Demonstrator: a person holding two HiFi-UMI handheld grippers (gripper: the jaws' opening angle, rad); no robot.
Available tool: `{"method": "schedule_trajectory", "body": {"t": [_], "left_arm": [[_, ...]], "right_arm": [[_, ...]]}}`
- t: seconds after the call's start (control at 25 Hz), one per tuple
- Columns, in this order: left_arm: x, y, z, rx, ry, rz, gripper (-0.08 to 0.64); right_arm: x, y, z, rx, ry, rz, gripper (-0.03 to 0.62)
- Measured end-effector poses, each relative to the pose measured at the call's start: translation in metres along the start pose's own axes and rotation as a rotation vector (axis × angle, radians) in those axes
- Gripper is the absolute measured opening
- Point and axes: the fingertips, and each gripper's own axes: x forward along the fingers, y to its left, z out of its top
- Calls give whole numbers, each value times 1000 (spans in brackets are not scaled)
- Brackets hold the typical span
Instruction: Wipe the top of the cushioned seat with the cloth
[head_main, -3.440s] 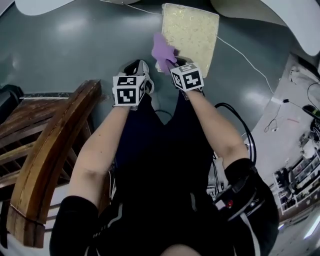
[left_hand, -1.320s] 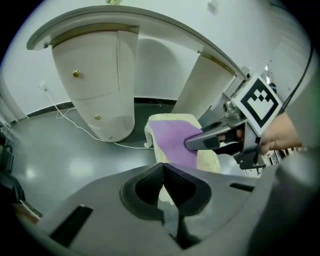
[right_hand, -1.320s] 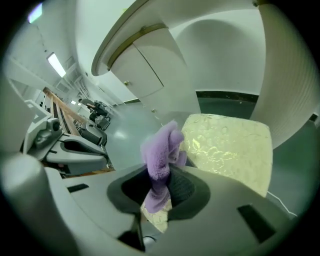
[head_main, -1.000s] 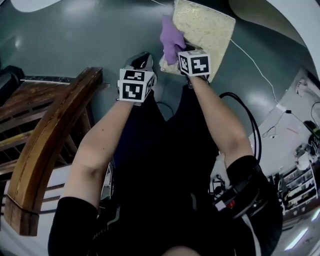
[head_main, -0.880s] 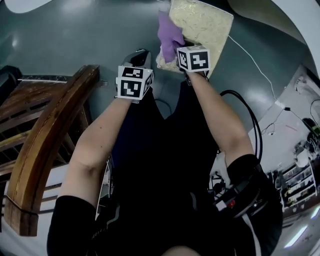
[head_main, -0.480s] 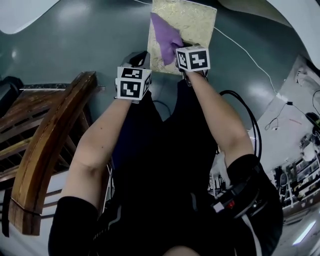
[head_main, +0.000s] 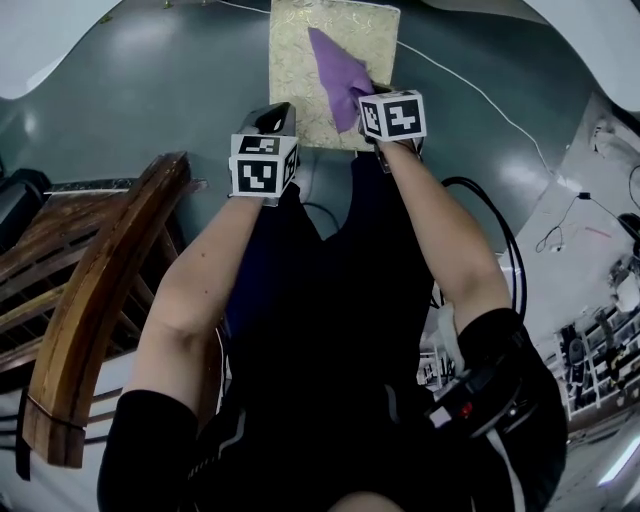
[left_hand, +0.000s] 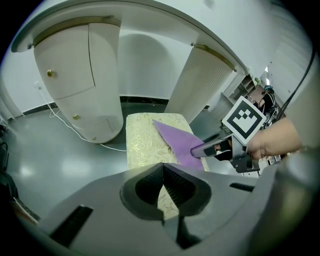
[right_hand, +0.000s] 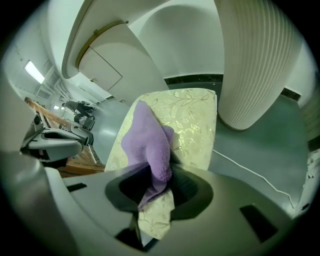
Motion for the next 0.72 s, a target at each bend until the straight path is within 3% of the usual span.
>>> {"method": "schedule_trajectory", "body": {"t": [0.4,0.52,0.72], "left_arm": [[-4,-16,15,96,13,-18,3],[-4,-16,22,84,0,-24,3],[-11,-13,35,56,-38,-53,3]], "right_arm": [[-23,-43,-13,73,11,-73,109],[-41,-62,-13,79,5,-123,84],[-74,-46,25,33,-97,-99,74]]}}
